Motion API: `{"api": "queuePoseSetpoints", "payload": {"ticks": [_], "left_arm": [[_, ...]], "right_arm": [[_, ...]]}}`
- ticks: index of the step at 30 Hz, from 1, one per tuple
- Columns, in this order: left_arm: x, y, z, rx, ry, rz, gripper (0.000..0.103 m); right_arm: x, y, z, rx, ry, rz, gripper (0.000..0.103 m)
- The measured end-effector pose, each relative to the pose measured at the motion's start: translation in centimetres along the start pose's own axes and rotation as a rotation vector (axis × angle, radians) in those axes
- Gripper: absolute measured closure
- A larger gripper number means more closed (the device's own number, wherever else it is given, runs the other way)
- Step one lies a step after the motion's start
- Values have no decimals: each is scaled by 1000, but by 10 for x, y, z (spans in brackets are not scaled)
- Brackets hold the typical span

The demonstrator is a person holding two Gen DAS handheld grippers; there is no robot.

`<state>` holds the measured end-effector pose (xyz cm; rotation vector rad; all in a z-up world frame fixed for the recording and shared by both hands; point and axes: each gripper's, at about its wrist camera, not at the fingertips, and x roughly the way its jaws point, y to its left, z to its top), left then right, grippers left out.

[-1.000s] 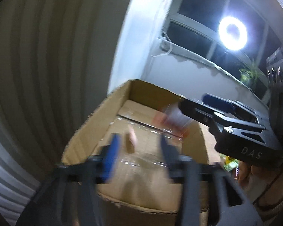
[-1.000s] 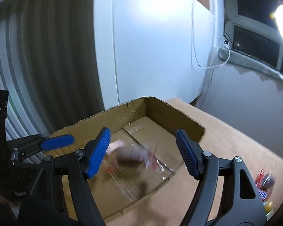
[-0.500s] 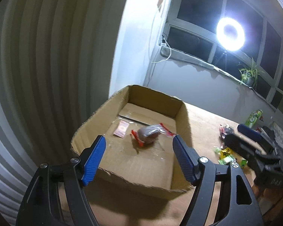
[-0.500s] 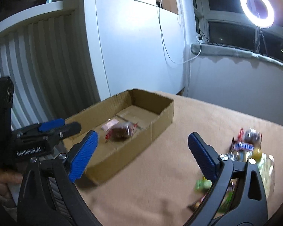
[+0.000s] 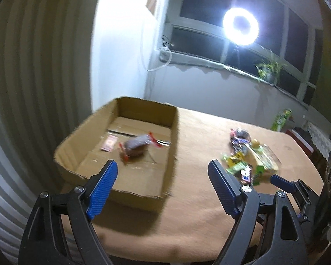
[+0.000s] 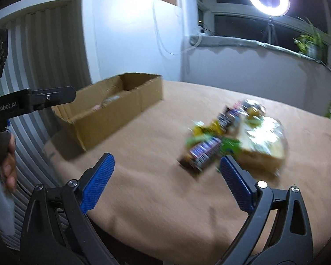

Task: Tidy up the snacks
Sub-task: 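Grasp the chocolate bar with the left tool while the right tool grasps the green candy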

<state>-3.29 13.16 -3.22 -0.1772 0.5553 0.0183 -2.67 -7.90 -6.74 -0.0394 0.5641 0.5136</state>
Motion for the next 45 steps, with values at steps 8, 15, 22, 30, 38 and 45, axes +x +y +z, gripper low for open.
{"api": "queuePoseSetpoints", "payload": {"ticks": [8,15,22,30,38,45], "left_arm": [[16,-38,-20,40,80,-112,18],[36,-63,-31,42,171,-223,12],[45,-74,-32,20,217,-226,12],[59,-77,-23,6,244,-232,0],[83,-93,-22,55,272,-238,0],[101,-111,-21,96,301,-242,0]], "right_arm": [[-10,-40,-14,56,16,-68,4],[-8,-58,-19,95,40,-24,3],[10,-73,-11,94,76,4,21],[42,-73,-4,89,136,45,33],[56,-75,1,91,147,44,70],[52,-89,-5,122,132,64,93]]}}
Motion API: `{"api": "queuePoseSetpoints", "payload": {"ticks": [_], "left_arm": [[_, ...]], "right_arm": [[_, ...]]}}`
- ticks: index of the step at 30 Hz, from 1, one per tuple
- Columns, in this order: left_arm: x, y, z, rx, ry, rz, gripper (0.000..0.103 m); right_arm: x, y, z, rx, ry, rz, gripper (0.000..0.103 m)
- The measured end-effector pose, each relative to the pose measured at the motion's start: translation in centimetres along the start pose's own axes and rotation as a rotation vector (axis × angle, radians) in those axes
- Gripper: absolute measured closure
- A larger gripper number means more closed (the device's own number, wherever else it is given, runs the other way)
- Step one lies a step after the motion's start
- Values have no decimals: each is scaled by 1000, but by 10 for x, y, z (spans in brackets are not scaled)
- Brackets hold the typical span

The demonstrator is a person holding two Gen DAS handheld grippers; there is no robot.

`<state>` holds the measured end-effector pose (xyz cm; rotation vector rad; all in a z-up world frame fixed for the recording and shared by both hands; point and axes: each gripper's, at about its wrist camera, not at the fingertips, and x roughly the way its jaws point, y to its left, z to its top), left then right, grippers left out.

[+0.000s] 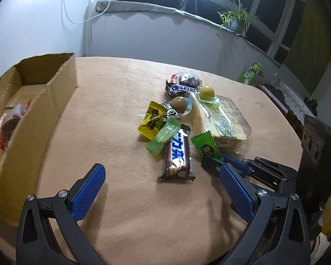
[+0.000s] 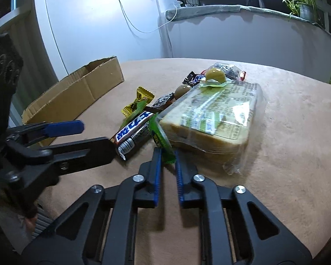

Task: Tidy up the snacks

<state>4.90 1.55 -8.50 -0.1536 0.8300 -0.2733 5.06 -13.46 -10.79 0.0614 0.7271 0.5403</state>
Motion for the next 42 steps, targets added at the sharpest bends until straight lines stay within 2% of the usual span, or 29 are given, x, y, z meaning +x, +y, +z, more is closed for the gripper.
{"api": "queuePoseSetpoints", "payload": {"ticks": [14,15,16,18,20,24,30,33,35,37,39,41,42], "left_arm": [[24,-14,1,40,34,38,3],[25,-14,1,39,37,34,15],[26,-15,0,45,36,49,22],[26,-17,-1,64,28,91,44],[25,-17,0,73,28,95,49],[22,-16,-1,80,31,87,72],[14,-16,-5,70,19,73,76],[11,-17,-7,72,15,71,76],[7,-16,-8,67,8,67,76],[5,-16,-8,64,4,63,76],[3,-16,-9,65,1,54,76],[3,-15,-10,64,0,48,76],[2,-14,-10,63,-1,44,76]], "right_arm": [[-30,-33,-17,62,-46,52,94],[-31,-36,-18,66,-49,53,94],[-33,-38,-19,72,-52,52,94],[-35,-42,-21,79,-56,53,94],[-37,-46,-22,87,-60,53,94],[-40,-48,-24,91,-68,53,94],[-44,-47,-24,86,-75,48,94],[-36,-39,-20,69,-36,45,94],[-27,-28,-14,40,-15,48,89],[-20,-18,-5,10,-14,17,71],[-12,-12,1,3,0,13,58],[-3,-8,6,2,11,6,58],[-2,-7,7,-1,11,-1,65]]}}
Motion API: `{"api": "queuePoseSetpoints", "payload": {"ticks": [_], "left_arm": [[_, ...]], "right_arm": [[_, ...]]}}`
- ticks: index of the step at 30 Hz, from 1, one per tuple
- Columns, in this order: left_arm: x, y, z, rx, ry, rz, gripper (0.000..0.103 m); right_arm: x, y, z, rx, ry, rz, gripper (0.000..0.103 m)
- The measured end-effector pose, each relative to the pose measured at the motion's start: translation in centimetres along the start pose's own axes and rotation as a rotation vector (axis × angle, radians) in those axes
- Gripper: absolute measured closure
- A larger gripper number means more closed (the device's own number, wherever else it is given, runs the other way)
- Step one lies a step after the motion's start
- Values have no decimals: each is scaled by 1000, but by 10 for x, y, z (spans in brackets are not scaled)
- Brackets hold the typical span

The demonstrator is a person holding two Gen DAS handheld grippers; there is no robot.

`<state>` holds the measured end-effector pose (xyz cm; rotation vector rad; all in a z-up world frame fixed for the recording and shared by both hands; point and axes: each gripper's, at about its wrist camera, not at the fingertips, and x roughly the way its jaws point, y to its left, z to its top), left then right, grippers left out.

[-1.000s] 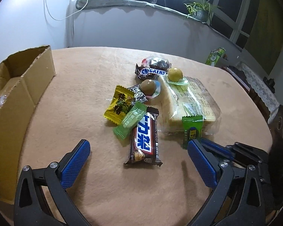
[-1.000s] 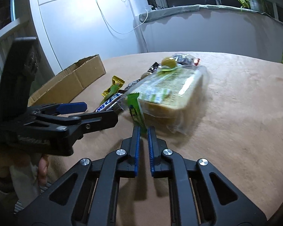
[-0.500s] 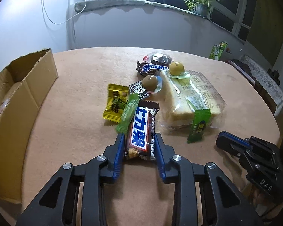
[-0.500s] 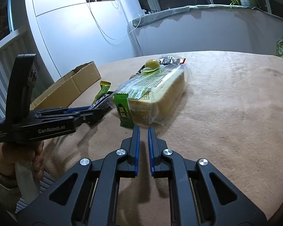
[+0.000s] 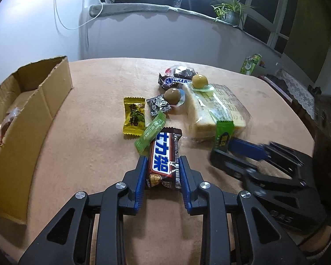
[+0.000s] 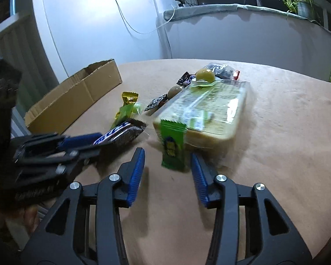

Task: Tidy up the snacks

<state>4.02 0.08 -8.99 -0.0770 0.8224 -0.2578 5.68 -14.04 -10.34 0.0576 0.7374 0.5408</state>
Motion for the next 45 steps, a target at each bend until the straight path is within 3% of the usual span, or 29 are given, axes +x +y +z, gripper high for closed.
{"api": "queuePoseSetpoints", "payload": {"ticks": [1,3,14,23,30,32,35,36,41,43,45], "left_arm": [[-1,0,-1,0,-1,-2,76],[-4,1,-1,-3,-9,-5,77],[-23,1,-4,-24,-48,-38,77],[-23,-4,-24,-26,-11,-52,78],[-16,-16,-16,47,38,-8,76],[-9,-20,-16,77,61,21,76],[1,-22,-17,94,78,32,76],[1,-21,-17,92,74,28,76],[-5,-17,-20,78,57,6,77],[-12,-15,-20,62,40,-16,77],[-18,-14,-19,57,29,-39,77]], "right_arm": [[1,1,0,-3,-1,-16,86],[-1,-1,-2,4,-10,-14,94],[-31,-11,-10,53,-90,33,96],[-53,-16,-10,61,-130,36,96],[-41,-19,-18,79,-62,69,96],[-35,-20,-20,86,-45,54,91],[-24,-18,-21,50,-17,56,44],[-22,-16,-20,33,-21,50,41],[-10,8,-23,-160,-22,-81,46],[-12,7,-24,-180,-23,-89,58],[-14,3,-24,-178,-19,-76,59]]}}
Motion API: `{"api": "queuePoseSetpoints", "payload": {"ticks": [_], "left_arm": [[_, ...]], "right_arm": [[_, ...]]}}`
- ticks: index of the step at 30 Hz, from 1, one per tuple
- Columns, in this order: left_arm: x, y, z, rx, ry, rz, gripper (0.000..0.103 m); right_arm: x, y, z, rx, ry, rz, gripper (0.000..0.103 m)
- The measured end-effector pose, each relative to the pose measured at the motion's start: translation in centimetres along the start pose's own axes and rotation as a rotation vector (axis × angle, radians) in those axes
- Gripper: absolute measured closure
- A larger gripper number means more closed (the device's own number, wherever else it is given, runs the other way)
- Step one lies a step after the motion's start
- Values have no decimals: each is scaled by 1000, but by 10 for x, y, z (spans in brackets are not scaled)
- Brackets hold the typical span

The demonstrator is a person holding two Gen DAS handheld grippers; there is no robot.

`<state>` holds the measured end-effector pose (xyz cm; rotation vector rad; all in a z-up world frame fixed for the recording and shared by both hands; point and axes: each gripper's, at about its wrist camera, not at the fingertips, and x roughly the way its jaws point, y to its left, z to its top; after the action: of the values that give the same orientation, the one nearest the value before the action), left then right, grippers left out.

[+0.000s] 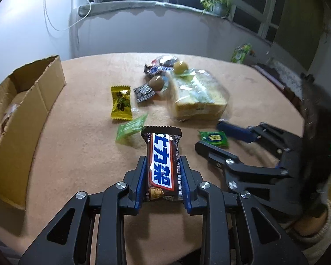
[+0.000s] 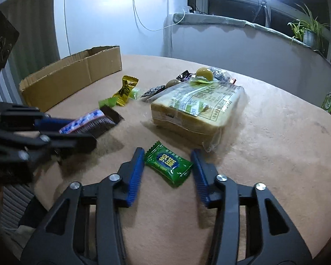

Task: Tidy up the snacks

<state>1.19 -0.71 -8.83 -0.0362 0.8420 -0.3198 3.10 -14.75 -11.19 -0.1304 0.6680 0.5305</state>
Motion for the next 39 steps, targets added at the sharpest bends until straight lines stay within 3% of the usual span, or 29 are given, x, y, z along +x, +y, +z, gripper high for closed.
{"api": "queuePoseSetpoints", "payload": {"ticks": [5,11,21,39], "left_arm": [[-11,4,10,-49,-36,-92,77],[-20,-2,17,-22,-69,-65,77],[-46,3,22,-23,-133,-38,77],[-79,33,11,-81,-206,-21,77]], "right_arm": [[-7,-7,-3,37,-17,11,60],[-26,-27,-1,126,-74,8,60],[-57,-38,16,147,-145,-30,60],[-59,-5,49,82,-169,-19,60]]}}
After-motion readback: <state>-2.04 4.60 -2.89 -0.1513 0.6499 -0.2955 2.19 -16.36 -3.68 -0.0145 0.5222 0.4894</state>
